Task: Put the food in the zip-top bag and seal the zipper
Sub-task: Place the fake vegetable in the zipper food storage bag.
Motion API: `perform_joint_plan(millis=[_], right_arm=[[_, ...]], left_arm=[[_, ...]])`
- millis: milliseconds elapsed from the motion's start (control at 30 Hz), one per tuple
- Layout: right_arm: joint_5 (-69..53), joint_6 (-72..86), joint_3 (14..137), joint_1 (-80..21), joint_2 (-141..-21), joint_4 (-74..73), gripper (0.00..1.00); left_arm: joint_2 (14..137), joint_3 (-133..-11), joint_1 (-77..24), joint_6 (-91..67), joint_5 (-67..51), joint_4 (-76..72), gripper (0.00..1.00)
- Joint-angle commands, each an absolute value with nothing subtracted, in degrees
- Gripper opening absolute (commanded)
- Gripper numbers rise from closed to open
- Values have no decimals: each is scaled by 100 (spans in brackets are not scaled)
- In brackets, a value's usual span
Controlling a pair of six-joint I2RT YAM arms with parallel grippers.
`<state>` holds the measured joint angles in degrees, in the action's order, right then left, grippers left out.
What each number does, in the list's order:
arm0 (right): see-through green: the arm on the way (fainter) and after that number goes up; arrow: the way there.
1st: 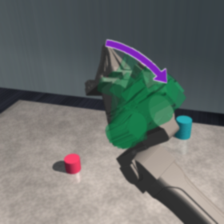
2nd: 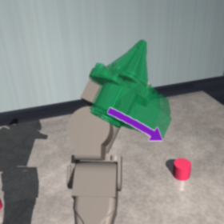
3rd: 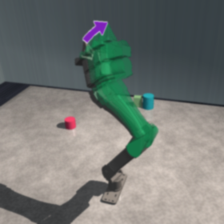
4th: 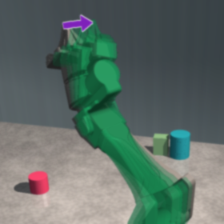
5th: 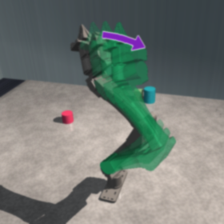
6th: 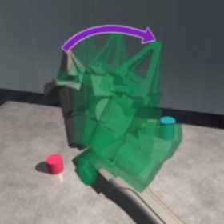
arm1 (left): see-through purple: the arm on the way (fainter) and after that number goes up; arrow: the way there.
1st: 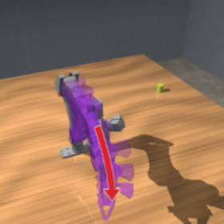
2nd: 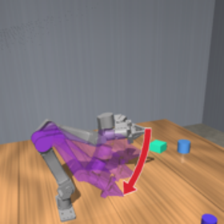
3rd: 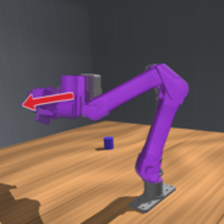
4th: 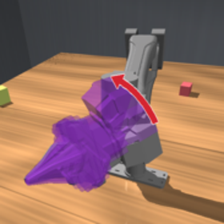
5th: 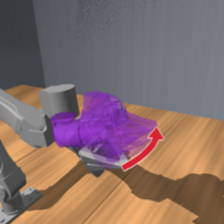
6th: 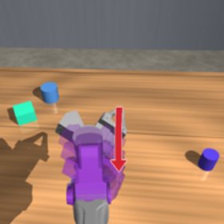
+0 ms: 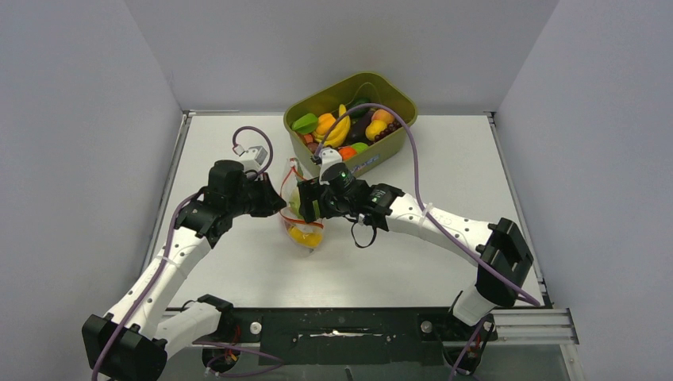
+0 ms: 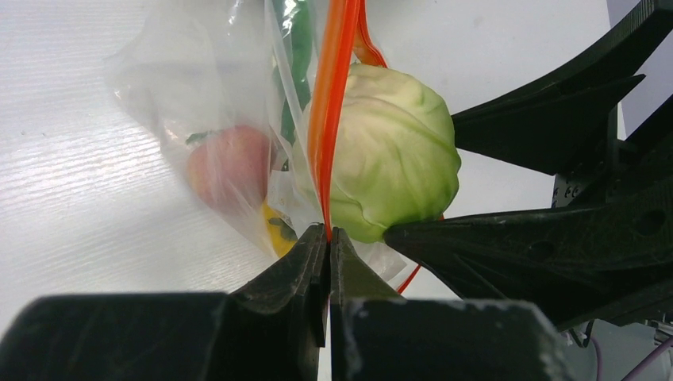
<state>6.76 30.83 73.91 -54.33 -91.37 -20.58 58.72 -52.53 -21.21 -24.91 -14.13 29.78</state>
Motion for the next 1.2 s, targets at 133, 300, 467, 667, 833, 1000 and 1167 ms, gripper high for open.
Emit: perform_joint_plan(millis=[133,300,467,667,833,1000,1167], right_arm=[[-2,2844,7379,-5335,-8472,-1360,75],[-428,3006,7033,-5135,-8370,-948,54],[-517,3051,6861,-5134,-8473,-707,46],[-655,3213,6871,-5244,-8793,-449,45],[-99,3095,7119,-5377,-9171,-826,46],[312,2959,7236,-5482,-9365,-1088,50],[-224,2826,7460,-5481,-9213,-1159,67]], left_arm=[[5745,-5272,-2092,-2450,-1306,2773,0],[5652,-5139,-2092,-2496,-1369,2730,0],[5591,-5055,-2092,-2511,-1362,2690,0],[5545,-5100,-2092,-2531,-1394,2706,0],[5533,-5248,-2092,-2518,-1367,2817,0],[5504,-5255,-2093,-2636,-1456,2760,0],[5553,-5086,-2092,-2576,-1481,2671,0]])
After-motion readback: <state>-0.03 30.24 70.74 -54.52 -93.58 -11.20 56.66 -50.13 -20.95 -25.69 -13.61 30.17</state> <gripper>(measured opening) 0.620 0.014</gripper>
